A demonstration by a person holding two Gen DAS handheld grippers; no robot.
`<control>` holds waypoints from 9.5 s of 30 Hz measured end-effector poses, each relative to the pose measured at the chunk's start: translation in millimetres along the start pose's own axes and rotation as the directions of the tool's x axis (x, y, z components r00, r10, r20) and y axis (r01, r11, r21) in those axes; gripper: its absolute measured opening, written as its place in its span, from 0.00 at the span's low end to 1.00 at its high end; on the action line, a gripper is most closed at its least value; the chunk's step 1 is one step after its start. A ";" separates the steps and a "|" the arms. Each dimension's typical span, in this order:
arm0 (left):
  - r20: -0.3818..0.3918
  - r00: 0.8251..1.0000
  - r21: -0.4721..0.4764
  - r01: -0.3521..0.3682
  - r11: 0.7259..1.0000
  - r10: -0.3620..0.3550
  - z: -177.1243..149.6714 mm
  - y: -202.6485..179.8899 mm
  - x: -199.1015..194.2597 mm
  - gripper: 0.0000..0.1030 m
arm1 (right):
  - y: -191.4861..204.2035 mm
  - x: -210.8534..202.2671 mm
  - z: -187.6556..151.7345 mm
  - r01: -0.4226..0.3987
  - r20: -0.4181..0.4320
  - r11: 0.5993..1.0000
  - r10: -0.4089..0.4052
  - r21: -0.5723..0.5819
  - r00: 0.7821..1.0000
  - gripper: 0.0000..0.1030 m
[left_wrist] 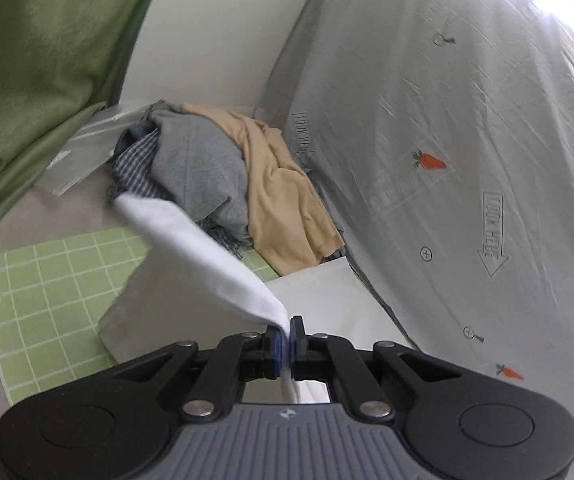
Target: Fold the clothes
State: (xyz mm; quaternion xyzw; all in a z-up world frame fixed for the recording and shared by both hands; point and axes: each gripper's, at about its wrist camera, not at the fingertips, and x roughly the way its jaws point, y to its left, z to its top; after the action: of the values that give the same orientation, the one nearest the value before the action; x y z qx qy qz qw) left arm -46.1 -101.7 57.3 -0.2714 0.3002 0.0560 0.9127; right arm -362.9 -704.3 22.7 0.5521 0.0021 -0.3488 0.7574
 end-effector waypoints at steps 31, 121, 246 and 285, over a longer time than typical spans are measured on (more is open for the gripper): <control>-0.214 0.960 0.305 -0.110 0.946 0.181 -44.0 -150.4 310.5 0.65 | 44.4 253.0 -42.2 0.471 0.041 0.793 -0.495 -0.387 0.868 0.74; -0.471 0.881 0.121 0.008 0.993 0.050 1.0 92.4 201.6 0.09 | 105.1 142.3 -298.9 0.328 -0.099 0.565 -0.595 -0.757 0.797 0.90; -0.562 0.810 0.632 0.288 0.719 0.170 -86.2 -74.9 206.4 1.00 | 150.0 184.7 -396.8 -0.193 -0.322 0.309 -0.450 -0.931 0.833 0.26; -0.403 0.908 0.641 0.188 0.744 0.117 -183.3 -209.5 69.9 1.00 | -62.2 185.9 35.9 0.457 -0.078 0.863 -0.482 -0.214 0.873 1.00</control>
State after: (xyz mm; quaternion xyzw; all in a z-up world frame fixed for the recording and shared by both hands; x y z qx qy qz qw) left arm -28.6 -380.2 -9.6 0.0613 0.4829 -0.1322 0.8635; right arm -268.9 -841.3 -87.4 0.4817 0.2184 -0.4849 0.6965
